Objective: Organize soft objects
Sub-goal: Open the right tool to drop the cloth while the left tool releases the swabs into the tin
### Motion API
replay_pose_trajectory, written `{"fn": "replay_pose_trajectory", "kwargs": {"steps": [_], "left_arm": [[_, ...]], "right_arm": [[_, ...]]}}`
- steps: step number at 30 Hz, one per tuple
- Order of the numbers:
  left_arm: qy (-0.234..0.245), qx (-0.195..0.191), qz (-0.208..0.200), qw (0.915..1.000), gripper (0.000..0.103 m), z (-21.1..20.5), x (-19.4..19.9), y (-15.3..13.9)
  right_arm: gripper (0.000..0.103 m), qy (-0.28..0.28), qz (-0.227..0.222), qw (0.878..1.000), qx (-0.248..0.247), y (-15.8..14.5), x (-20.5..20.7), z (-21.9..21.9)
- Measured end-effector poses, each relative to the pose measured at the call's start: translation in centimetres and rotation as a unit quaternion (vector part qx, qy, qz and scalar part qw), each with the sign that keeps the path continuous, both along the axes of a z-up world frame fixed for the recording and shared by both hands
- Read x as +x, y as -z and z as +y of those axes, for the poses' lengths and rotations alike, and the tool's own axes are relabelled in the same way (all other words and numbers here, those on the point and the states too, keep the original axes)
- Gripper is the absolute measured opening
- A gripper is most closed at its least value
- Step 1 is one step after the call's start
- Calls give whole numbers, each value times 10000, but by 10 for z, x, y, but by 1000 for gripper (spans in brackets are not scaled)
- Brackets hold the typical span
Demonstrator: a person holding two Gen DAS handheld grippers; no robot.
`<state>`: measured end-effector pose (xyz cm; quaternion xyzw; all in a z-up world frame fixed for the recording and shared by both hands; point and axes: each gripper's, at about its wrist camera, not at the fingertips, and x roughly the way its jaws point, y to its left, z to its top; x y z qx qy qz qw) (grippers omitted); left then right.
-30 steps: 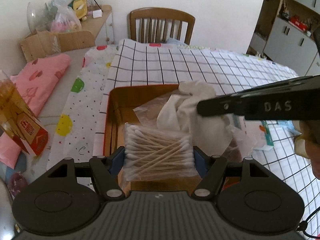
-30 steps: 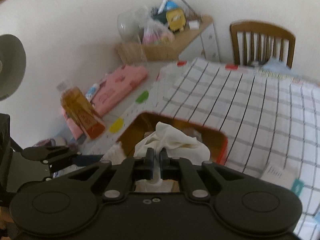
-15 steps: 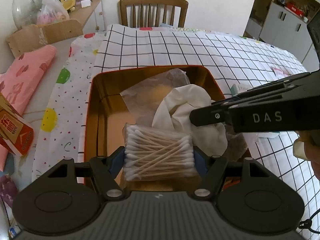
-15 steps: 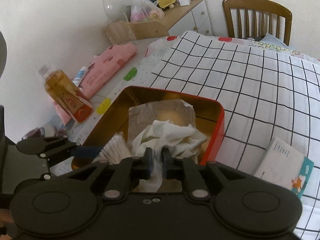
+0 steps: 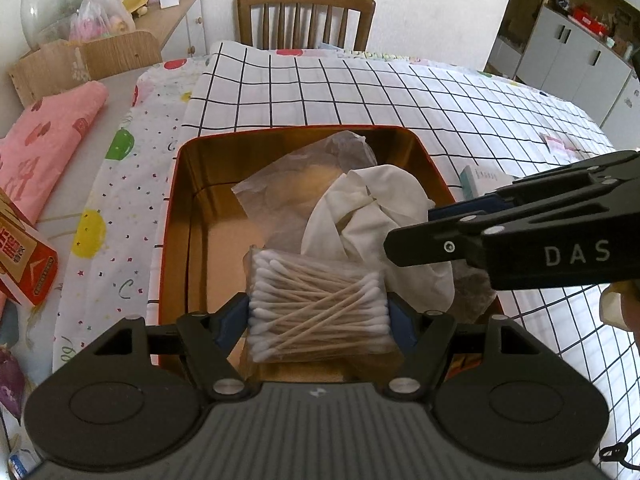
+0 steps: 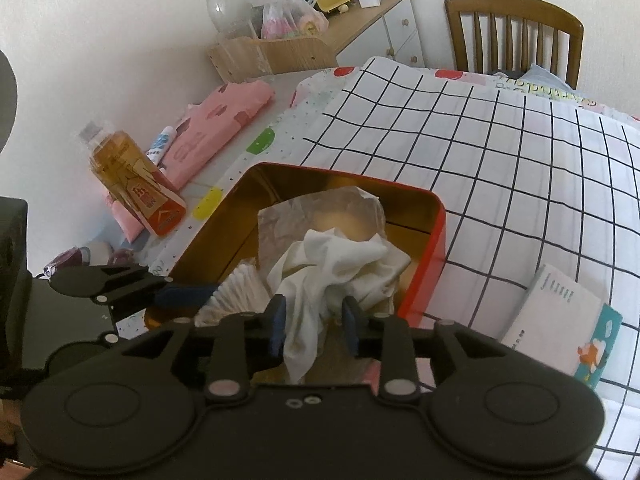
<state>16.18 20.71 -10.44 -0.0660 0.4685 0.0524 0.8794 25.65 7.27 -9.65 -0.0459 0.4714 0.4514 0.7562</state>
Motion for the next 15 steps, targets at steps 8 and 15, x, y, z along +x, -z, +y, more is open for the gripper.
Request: {"fn": "replay_pose_trajectory", "kwargs": {"steps": [8, 15], "left_arm": [[-69, 3, -112, 9999, 76, 0, -8, -7], [-137, -44, -305, 9994, 76, -1, -20, -21]], "right_arm": [[39, 8, -63, 9998, 168, -12, -4, -8], [43, 30, -189, 9992, 342, -27, -10, -23]]}}
